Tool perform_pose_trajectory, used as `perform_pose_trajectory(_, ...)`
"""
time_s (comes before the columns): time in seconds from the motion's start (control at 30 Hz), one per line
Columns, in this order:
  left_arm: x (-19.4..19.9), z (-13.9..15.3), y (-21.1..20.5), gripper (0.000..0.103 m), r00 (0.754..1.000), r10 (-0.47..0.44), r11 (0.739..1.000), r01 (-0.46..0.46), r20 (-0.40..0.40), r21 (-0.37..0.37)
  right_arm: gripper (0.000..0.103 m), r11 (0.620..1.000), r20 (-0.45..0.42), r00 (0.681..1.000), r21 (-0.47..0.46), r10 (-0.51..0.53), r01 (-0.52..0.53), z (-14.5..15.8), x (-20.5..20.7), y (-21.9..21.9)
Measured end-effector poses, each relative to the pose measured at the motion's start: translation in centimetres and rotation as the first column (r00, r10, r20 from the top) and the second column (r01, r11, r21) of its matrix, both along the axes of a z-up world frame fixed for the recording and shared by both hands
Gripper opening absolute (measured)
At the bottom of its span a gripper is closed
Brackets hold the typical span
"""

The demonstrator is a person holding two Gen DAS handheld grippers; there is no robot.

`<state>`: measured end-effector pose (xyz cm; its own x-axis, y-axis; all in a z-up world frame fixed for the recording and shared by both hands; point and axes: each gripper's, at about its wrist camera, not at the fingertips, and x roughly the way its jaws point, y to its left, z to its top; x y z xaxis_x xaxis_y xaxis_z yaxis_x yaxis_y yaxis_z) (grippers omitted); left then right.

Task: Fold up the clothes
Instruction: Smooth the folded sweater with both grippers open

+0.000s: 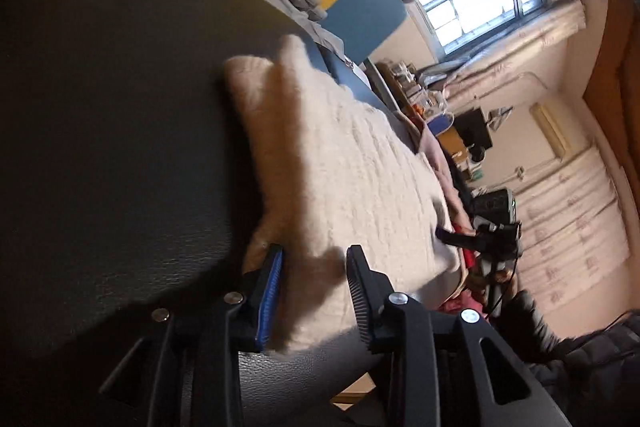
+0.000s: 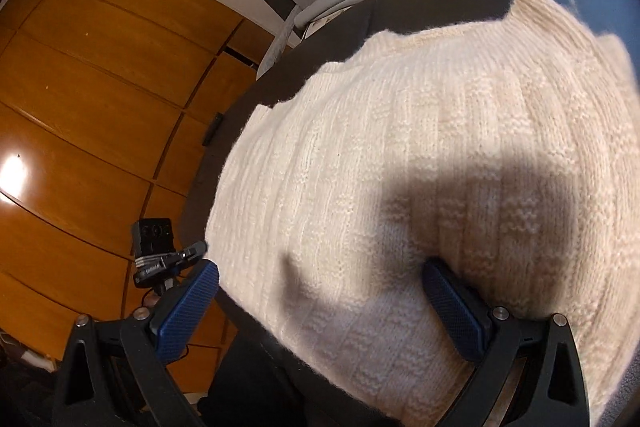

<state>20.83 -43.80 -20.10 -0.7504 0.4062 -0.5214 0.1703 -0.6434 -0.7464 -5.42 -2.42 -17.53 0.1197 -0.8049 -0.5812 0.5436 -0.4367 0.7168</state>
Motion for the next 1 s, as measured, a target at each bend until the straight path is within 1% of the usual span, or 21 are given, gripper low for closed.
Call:
perform_pose_trajectory(0.07, 0.4, 0.7, -0.1, 0.032, 1.000, 0.013, 0.999, -0.014, -0.016, -0.031, 0.103, 1.000, -0.002, 1.000, -0.006, 0.000, 0.000, 0.1, 0.1, 0.3)
perform_pose_trajectory(0.1, 0.3, 0.8, 0.0, 0.033, 1.000, 0.003, 0.999, -0.003, -0.012, -0.035, 0.103, 1.000, -0.001, 1.000, -0.010, 0.000, 0.000, 0.0, 0.1, 0.3)
perform_pose_trajectory(0.23, -0.6, 0.3, 1.1, 0.033, 0.996, -0.083, 0.996, 0.084, 0.028, -0.023, 0.103, 1.000, 0.000, 1.000, -0.021, -0.003, 0.003, -0.3, 0.1, 0.1)
perform_pose_trajectory(0.3, -0.9, 0.7, 2.7, 0.028, 0.989, -0.145, 0.989, 0.146, 0.042, -0.034, 0.103, 1.000, -0.005, 1.000, -0.021, -0.002, 0.001, -0.4, 0.1, -0.1)
perform_pose_trajectory(0.33, -1.1, 0.9, 3.5, 0.017, 0.983, -0.176, 0.983, 0.178, 0.049, -0.039, 0.103, 1.000, -0.006, 1.000, -0.020, 0.000, 0.000, -0.4, 0.1, -0.1)
perform_pose_trajectory(0.37, -0.8, 1.1, 4.0, 0.011, 0.981, -0.180, 0.982, 0.184, 0.065, -0.052, 0.103, 1.000, -0.005, 1.000, -0.018, 0.001, -0.001, -0.3, 0.2, -0.1)
perform_pose_trajectory(0.4, -0.4, 1.3, 4.4, 0.010, 0.980, -0.181, 0.980, 0.186, 0.083, -0.065, 0.103, 1.000, -0.005, 1.000, -0.016, 0.004, -0.004, -0.4, 0.2, -0.2)
perform_pose_trajectory(0.43, 0.4, 1.3, 4.5, 0.010, 0.982, -0.169, 0.982, 0.174, 0.085, -0.066, 0.103, 1.000, -0.004, 1.000, -0.014, 0.010, -0.010, -0.4, 0.2, -0.2)
perform_pose_trajectory(0.47, 1.3, 1.0, 4.5, 0.009, 0.983, -0.148, 0.985, 0.156, 0.107, -0.076, 0.103, 1.000, -0.003, 1.000, -0.013, 0.017, -0.017, -0.4, 0.2, -0.1)
perform_pose_trajectory(0.5, 2.1, 0.2, 4.3, 0.008, 0.982, -0.133, 0.988, 0.143, 0.135, -0.066, 0.103, 1.000, -0.005, 1.000, -0.012, 0.027, -0.027, -0.4, 0.3, -0.1)
perform_pose_trajectory(0.57, 3.4, -0.6, 4.1, 0.008, 0.987, -0.109, 0.994, 0.109, 0.118, 0.000, 0.103, 0.999, -0.013, 0.999, -0.009, 0.048, -0.048, -0.5, 0.6, -0.2)
perform_pose_trajectory(0.63, 3.7, 0.0, 4.8, 0.008, 0.987, -0.098, 0.994, 0.102, 0.127, -0.027, 0.103, 0.998, -0.017, 0.998, 0.008, 0.065, -0.065, -0.4, 0.9, -0.4)
perform_pose_trajectory(0.7, 3.5, 0.8, 5.4, 0.010, 0.983, -0.102, 0.992, 0.112, 0.150, -0.061, 0.103, 0.996, -0.027, 0.996, 0.029, 0.082, -0.081, -0.3, 1.1, -0.8)
perform_pose_trajectory(0.73, 3.6, 1.4, 5.5, 0.011, 0.982, -0.094, 0.990, 0.109, 0.162, -0.089, 0.103, 0.995, -0.031, 0.995, 0.040, 0.090, -0.089, -0.3, 1.2, -0.9)
perform_pose_trajectory(0.77, 3.7, 2.3, 5.3, 0.015, 0.982, -0.079, 0.988, 0.100, 0.172, -0.116, 0.103, 0.995, -0.032, 0.996, 0.043, 0.086, -0.085, -0.2, 1.2, -1.0)
perform_pose_trajectory(0.8, 3.8, 3.1, 4.9, 0.016, 0.984, -0.060, 0.987, 0.084, 0.170, -0.135, 0.103, 0.996, -0.030, 0.997, 0.043, 0.076, -0.075, -0.2, 1.1, -0.9)
perform_pose_trajectory(0.83, 4.1, 4.3, 4.3, 0.017, 0.989, -0.026, 0.987, 0.049, 0.147, -0.154, 0.103, 0.997, -0.029, 0.997, 0.042, 0.066, -0.065, -0.1, 1.1, -0.9)
perform_pose_trajectory(0.87, 4.1, 5.6, 3.9, 0.020, 0.994, 0.003, 0.986, 0.015, 0.112, -0.164, 0.103, 0.997, -0.031, 0.998, 0.049, 0.058, -0.056, 0.1, 1.1, -1.0)
perform_pose_trajectory(0.93, 3.3, 8.0, 3.5, 0.020, 0.998, 0.037, 0.979, -0.027, 0.045, -0.204, 0.103, 0.996, -0.060, 0.997, 0.073, 0.054, -0.049, 0.9, 1.1, -1.5)
perform_pose_trajectory(1.0, 1.1, 9.5, 3.8, 0.021, 1.000, 0.011, 0.975, -0.013, -0.013, -0.220, 0.103, 0.995, -0.122, 0.991, 0.087, 0.059, -0.049, 2.1, 1.2, -2.1)
